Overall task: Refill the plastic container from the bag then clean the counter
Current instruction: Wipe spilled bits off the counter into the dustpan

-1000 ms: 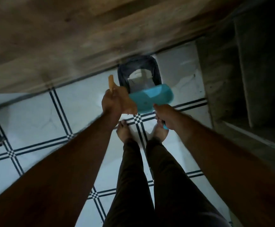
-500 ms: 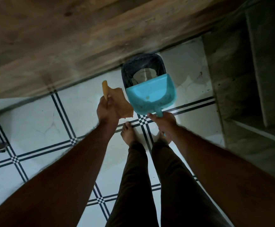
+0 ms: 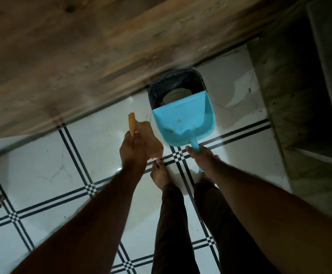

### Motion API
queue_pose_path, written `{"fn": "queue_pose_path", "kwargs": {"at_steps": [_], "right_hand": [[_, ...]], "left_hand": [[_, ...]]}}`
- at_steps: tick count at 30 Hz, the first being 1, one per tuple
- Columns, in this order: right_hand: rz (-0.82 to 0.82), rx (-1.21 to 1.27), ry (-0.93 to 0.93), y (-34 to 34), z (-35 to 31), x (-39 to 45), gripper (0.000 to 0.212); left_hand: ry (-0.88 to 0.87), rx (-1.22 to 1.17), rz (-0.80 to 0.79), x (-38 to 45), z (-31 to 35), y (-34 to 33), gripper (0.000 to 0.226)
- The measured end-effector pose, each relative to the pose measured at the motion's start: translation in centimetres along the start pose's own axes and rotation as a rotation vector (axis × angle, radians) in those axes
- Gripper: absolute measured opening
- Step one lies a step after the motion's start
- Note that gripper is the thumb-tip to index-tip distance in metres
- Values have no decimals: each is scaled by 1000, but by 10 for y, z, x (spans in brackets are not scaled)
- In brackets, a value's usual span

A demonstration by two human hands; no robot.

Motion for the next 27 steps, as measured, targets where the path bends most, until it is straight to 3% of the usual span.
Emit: {"fn": "queue_pose_path", "kwargs": {"at_steps": [6,7,10,13,15,16,18,21,24,27], "right_hand": [[-116,127,22,12,-24,-36,49],[-118,83,21,14,-24,-40,53],[-26,-171,-16,20,-16,-44,90],[138,-222,27,39,-35,-70,71],[218,-44,145,55,-62,-101,59],[213,106,215,62,-72,-111,51],[45,452,273,81,-95,-142,41],[-321,868,289,121,-126,-198,67],[-414,1044,403,176,-143,-261,54],[-394,1046,531,227,-144,-320,31]], "left_hand": [[14,-19,13,-14,-4,1,14],[18,-17,3,-15,-4,1,14],[28,1,-25,-26,5,2,18],[50,24,-25,-41,23,-2,21],[90,39,-62,-52,47,-9,14],[100,71,-105,-58,60,-15,23],[125,46,-164,-79,84,-20,34],[118,-77,-245,-122,123,-17,21],[46,-188,-410,-171,167,-26,25],[-75,-85,-472,-225,215,-38,14]]}}
Point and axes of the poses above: each hand's wrist, its own x-axis towards the middle knuckle, its own y-axis out of the back of the hand, z = x × y, the point moved 1 cm from there along x, towards the middle knuckle, and after that the axes turned 5 degrees about y, right-handed, at the moved point
